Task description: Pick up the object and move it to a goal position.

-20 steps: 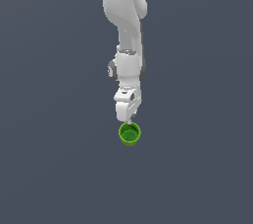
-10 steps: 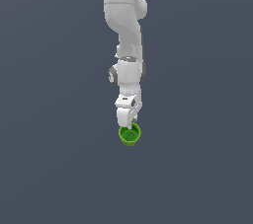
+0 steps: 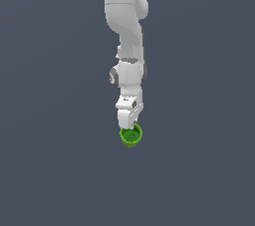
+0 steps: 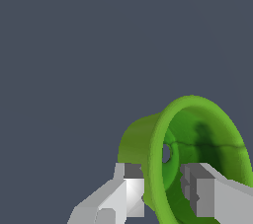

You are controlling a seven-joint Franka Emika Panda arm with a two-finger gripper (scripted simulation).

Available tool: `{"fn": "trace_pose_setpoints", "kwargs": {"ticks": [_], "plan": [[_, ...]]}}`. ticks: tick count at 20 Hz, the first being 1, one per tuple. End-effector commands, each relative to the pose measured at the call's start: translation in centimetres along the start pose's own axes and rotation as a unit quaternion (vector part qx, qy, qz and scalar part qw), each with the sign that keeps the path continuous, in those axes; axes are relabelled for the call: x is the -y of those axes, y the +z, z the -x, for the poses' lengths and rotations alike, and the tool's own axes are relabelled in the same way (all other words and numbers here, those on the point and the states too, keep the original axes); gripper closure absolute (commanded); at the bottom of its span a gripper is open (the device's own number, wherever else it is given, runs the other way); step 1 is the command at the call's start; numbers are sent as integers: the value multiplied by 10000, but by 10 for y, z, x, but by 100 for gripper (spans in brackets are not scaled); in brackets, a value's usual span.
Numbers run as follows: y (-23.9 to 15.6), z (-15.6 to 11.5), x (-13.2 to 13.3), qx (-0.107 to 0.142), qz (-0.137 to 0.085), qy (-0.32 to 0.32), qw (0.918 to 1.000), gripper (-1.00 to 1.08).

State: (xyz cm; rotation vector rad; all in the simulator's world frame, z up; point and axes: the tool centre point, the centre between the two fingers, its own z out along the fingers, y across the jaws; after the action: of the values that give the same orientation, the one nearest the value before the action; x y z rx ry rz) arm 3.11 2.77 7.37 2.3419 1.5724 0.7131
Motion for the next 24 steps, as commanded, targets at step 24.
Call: {"fn": "trace_pose_setpoints", "kwargs": {"ticks": [24], "plan": [[-82, -28, -2, 21, 4, -28, 10000, 108]]}}
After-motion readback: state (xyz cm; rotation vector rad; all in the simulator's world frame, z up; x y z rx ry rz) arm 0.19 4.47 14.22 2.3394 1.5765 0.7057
